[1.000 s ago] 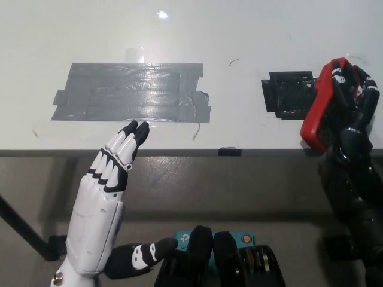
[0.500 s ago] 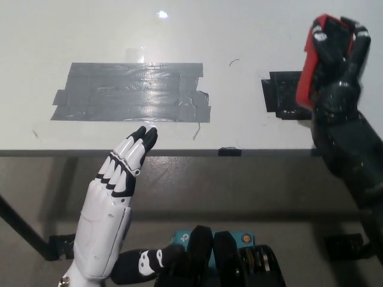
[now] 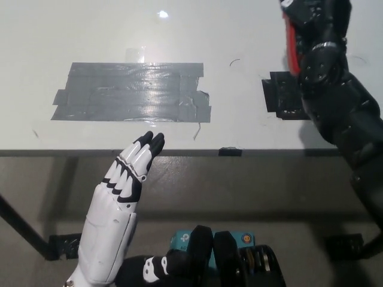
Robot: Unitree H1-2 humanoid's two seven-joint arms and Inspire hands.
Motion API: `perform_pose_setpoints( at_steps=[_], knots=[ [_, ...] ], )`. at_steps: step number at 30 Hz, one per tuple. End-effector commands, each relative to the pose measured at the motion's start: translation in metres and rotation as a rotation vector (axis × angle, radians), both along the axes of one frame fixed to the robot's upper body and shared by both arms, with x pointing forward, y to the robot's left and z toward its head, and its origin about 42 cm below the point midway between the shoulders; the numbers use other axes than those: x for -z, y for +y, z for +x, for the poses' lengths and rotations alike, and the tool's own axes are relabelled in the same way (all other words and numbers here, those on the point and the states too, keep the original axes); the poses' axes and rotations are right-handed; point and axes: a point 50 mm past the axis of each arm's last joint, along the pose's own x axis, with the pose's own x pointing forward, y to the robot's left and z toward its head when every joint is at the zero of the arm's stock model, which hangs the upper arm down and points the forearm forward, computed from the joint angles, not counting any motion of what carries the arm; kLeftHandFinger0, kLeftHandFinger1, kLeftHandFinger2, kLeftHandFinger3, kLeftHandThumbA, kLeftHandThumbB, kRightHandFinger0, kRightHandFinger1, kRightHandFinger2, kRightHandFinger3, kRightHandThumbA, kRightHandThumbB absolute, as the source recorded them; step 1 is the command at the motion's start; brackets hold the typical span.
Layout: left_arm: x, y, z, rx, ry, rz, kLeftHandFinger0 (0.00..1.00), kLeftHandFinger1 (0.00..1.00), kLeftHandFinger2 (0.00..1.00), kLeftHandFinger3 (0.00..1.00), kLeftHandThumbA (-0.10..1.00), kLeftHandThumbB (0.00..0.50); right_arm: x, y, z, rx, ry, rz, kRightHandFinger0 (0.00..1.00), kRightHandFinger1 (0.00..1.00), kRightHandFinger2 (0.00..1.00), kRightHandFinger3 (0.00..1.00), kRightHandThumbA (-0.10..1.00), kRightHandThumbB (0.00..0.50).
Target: The robot first picks the multimeter with right hand and then unfolds the black stand on the back of it using left hand
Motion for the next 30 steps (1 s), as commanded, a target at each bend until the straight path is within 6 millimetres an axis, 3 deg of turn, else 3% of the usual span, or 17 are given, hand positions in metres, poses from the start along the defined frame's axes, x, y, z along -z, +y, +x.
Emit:
perform_pose_setpoints(
  at_steps=[1,3,6,13,14,16,18,19,20,21,22,23,24,25,26,30],
  knots=[
    [-0.001,-0.001,-0.005,0.018,-0.056,-0.009,1.0,1.0,1.0,1.0,1.0,0.294,-0.026,0.01,0.003,-0.095,-0.092,-0.15,0.0,0.03,0.4,0.35,-0.03,0.223],
    [-0.001,-0.001,-0.005,0.015,-0.049,-0.009,1.0,1.0,1.0,1.0,1.0,0.295,-0.012,0.005,0.002,-0.088,-0.043,-0.164,0.0,0.06,0.44,0.36,-0.05,0.219],
    [-0.002,-0.001,-0.005,0.012,-0.05,-0.012,1.0,1.0,1.0,1.0,1.0,0.294,-0.001,0.001,0.0,-0.077,-0.006,-0.169,0.0,0.02,0.39,0.32,-0.06,0.243],
    [0.0,0.001,-0.005,0.009,-0.052,-0.009,1.0,1.0,1.0,1.0,1.0,0.286,0.029,-0.011,-0.004,-0.069,0.086,-0.195,0.0,0.03,0.44,0.37,-0.05,0.227],
    [0.0,0.001,-0.005,0.009,-0.052,-0.009,1.0,1.0,1.0,1.0,1.0,0.286,0.03,-0.011,-0.005,-0.067,0.09,-0.207,0.0,0.0,0.36,0.32,-0.05,0.234],
    [0.001,0.001,-0.005,0.012,-0.049,-0.016,1.0,1.0,1.0,1.0,1.0,0.287,0.04,-0.016,-0.006,-0.061,0.122,-0.247,0.0,0.0,0.33,0.32,-0.03,0.212],
    [0.001,0.001,-0.005,0.015,-0.042,-0.018,1.0,1.0,1.0,1.0,1.0,0.287,0.047,-0.018,-0.006,-0.065,0.201,-0.263,0.0,0.05,0.39,0.36,0.04,0.178],
    [0.002,0.001,-0.005,0.015,-0.039,-0.018,1.0,1.0,1.0,1.0,1.0,0.287,0.049,-0.019,-0.005,-0.065,0.251,-0.277,0.06,0.15,0.5,0.43,0.11,0.181],
    [0.002,0.001,-0.005,0.015,-0.038,-0.017,1.0,1.0,1.0,1.0,1.0,0.287,0.051,-0.02,-0.004,-0.062,0.295,-0.285,0.09,0.19,0.51,0.44,0.14,0.183],
    [0.002,0.001,-0.005,0.015,-0.038,-0.017,1.0,1.0,1.0,1.0,1.0,0.286,0.051,-0.02,-0.004,-0.062,0.296,-0.285,0.2,0.29,0.6,0.52,0.16,0.233],
    [0.002,0.001,-0.005,0.017,-0.04,-0.016,1.0,1.0,1.0,1.0,1.0,0.284,0.052,-0.02,-0.003,-0.074,0.349,-0.292,0.55,0.7,0.99,0.89,0.33,0.282],
    [0.002,0.001,-0.005,0.017,-0.039,-0.017,1.0,1.0,1.0,1.0,1.0,0.283,0.053,-0.02,-0.003,-0.101,0.393,-0.303,1.0,1.0,1.0,1.0,0.5,0.311],
    [0.002,0.001,-0.005,0.014,-0.04,-0.016,1.0,1.0,1.0,1.0,1.0,0.283,0.055,-0.021,-0.003,-0.135,0.43,-0.316,1.0,1.0,1.0,1.0,0.67,0.409],
    [0.002,0.001,-0.005,0.013,-0.04,-0.016,1.0,1.0,1.0,1.0,1.0,0.284,0.055,-0.021,-0.002,-0.143,0.438,-0.32,1.0,1.0,1.0,1.0,0.71,0.404],
    [0.003,0.002,-0.005,0.014,-0.041,-0.017,1.0,1.0,1.0,1.0,1.0,0.283,0.055,-0.021,-0.002,-0.152,0.435,-0.325,1.0,1.0,1.0,1.0,0.8,0.463],
    [0.003,0.001,-0.005,0.016,-0.044,-0.02,1.0,1.0,1.0,1.0,1.0,0.282,0.041,-0.015,0.001,-0.175,0.398,-0.326,1.0,1.0,1.0,1.0,0.9,0.5]
  ],
)
